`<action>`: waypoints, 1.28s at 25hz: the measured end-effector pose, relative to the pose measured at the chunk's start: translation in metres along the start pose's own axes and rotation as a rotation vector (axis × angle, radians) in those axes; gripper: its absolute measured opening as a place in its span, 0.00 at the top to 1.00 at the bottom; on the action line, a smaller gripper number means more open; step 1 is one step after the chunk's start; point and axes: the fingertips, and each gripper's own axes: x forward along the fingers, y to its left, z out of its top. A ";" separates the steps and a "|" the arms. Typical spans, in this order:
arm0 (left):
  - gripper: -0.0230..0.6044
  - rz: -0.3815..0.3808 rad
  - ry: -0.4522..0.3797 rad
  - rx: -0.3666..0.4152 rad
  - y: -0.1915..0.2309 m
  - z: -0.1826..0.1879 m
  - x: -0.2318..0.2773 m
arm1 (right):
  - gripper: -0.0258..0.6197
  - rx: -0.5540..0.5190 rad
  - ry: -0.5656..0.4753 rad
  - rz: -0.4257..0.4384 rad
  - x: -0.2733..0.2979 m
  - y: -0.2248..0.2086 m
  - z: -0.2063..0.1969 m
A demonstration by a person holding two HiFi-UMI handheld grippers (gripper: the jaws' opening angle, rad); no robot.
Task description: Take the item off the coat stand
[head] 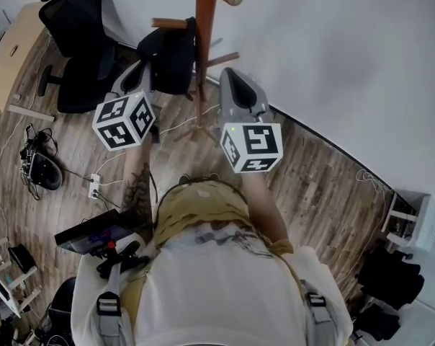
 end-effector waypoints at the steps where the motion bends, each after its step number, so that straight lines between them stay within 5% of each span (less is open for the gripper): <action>1: 0.94 0.007 -0.013 -0.004 0.001 0.004 -0.005 | 0.96 -0.001 -0.003 -0.001 -0.003 0.000 0.001; 14: 0.94 0.089 -0.180 -0.055 0.021 0.045 -0.042 | 0.96 -0.001 -0.013 0.022 -0.005 0.008 0.000; 32: 0.94 0.237 -0.263 -0.102 0.064 0.053 -0.076 | 0.96 -0.011 -0.017 0.053 -0.003 0.018 -0.002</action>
